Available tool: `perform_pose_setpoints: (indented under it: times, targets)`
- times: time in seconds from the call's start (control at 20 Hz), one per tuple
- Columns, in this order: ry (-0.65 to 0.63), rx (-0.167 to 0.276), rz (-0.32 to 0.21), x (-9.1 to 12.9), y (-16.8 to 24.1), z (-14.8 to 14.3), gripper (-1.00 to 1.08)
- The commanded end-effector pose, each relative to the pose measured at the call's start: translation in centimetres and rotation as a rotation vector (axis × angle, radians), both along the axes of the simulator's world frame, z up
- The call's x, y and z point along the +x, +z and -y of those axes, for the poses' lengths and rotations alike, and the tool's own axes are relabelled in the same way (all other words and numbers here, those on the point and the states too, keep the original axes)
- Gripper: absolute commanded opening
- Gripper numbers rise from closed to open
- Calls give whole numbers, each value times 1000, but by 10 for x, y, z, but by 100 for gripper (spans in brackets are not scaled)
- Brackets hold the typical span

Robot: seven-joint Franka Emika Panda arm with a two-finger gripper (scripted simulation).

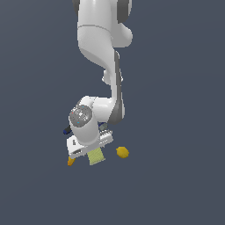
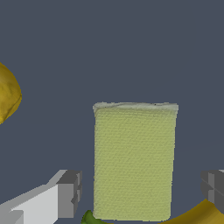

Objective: Pick up a designated object from a clutter of objects.

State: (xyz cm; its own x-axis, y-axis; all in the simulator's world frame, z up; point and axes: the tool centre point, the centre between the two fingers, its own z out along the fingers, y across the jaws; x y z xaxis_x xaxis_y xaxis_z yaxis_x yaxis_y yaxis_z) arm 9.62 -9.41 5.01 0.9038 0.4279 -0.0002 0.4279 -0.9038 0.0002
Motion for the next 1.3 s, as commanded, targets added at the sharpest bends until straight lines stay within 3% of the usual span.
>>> perform_pose_setpoints:
  times: [0.0, 0.5, 0.55, 1.25]
  targets:
    - [1, 0, -1, -1, -11, 0, 100]
    - [3, 0, 0, 0, -40, 0, 100]
    - [3, 0, 0, 0, -40, 0, -100]
    - [2, 0, 0, 0, -35, -1, -100]
